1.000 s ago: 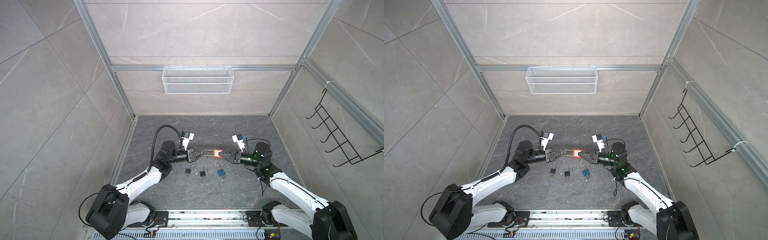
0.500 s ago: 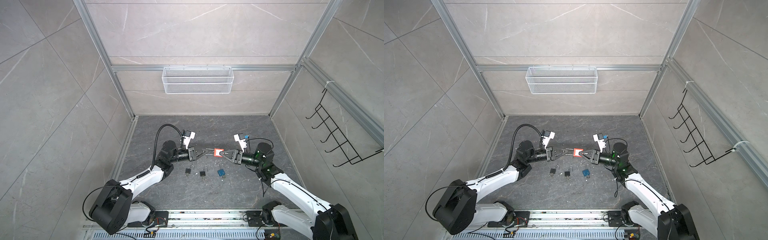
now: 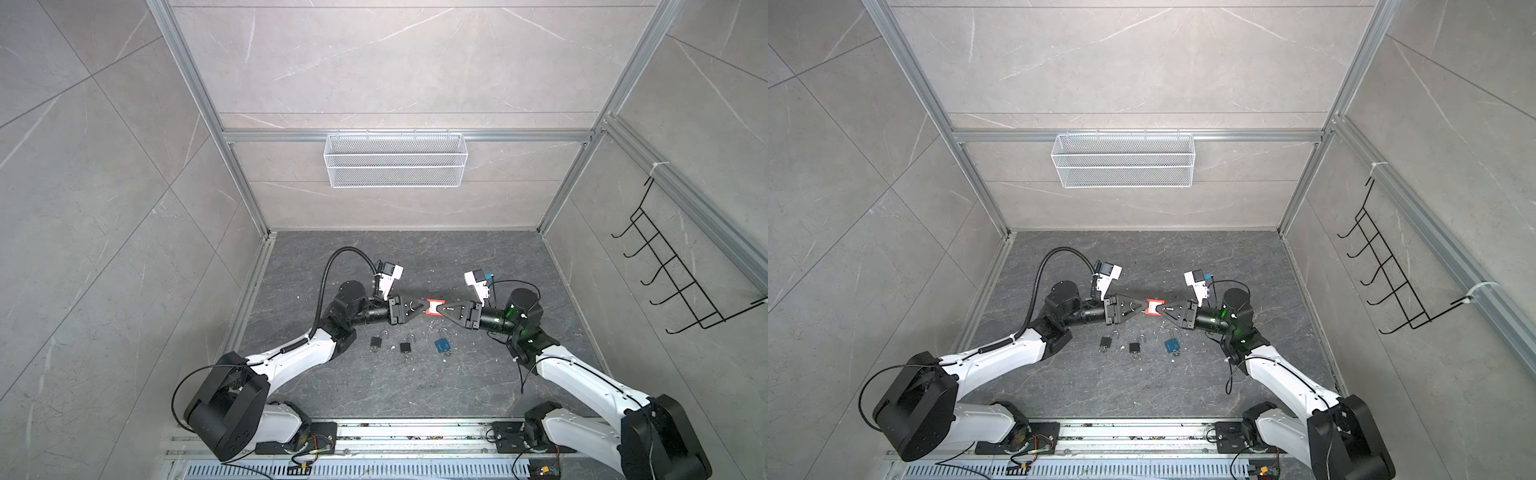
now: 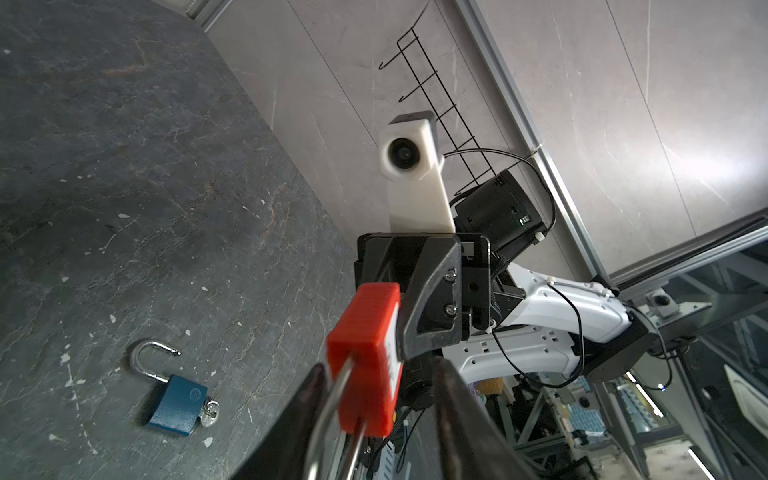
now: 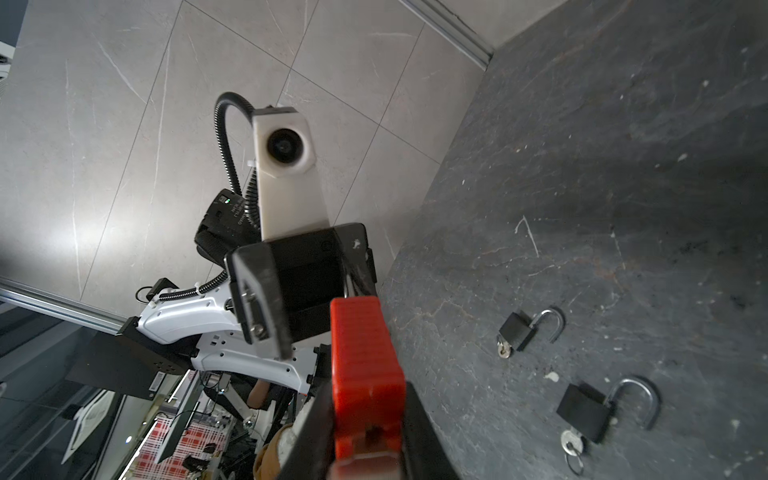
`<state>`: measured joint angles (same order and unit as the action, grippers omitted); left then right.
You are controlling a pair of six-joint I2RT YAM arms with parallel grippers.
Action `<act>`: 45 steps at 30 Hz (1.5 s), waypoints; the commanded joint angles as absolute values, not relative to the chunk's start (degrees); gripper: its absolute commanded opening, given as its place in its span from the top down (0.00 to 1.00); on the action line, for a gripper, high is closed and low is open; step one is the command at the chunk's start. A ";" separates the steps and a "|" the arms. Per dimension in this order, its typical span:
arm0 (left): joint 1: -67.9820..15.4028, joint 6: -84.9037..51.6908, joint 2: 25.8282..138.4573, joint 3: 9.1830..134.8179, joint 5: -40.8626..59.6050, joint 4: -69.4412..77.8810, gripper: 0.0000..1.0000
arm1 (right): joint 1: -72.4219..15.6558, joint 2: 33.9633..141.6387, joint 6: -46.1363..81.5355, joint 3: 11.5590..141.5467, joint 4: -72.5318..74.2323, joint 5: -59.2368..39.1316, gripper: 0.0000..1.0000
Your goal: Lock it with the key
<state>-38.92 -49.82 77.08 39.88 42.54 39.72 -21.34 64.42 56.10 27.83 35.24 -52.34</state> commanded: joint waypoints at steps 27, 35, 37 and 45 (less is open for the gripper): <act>-37.19 -55.40 78.79 38.24 35.64 55.82 0.35 | -21.89 63.45 70.44 24.32 53.56 -43.29 1.00; -41.13 -56.69 83.84 42.51 37.05 58.01 0.47 | -23.19 66.75 70.42 25.59 56.38 -42.01 1.00; -41.38 -57.68 84.77 42.62 37.04 59.13 0.51 | -23.29 66.98 70.55 25.60 56.98 -41.69 1.00; -41.69 -60.46 87.79 43.33 37.64 62.93 0.60 | -23.38 66.92 70.36 25.54 57.22 -41.36 1.00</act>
